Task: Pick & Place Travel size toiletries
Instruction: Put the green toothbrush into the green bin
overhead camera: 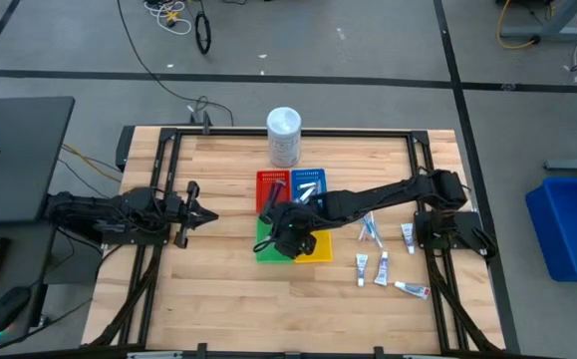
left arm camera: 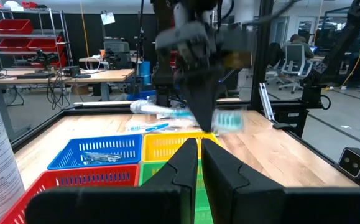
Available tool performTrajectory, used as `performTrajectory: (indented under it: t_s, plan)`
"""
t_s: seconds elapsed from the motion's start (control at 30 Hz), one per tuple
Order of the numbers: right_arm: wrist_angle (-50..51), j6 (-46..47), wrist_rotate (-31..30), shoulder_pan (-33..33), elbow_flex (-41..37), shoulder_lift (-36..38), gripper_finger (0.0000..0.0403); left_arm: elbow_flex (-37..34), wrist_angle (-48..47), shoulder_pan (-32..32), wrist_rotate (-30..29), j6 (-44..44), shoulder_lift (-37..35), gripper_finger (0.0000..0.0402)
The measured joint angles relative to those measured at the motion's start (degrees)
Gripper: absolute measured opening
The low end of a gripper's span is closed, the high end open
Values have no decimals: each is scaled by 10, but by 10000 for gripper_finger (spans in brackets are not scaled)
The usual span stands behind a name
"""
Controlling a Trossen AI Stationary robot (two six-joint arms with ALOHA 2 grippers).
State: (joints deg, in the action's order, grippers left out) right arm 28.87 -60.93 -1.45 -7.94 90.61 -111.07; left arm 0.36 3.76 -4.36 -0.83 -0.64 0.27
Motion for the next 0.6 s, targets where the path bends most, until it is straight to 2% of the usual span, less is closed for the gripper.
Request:
performTrajectory:
  t_s: [0.3,0.6]
  plan:
    - [14,-1,-1,0,0,-43,37,0,0,0,0,0,0,27]
    - [8,-39,-4,0,0,-49,37,0,0,0,0,0,0,27]
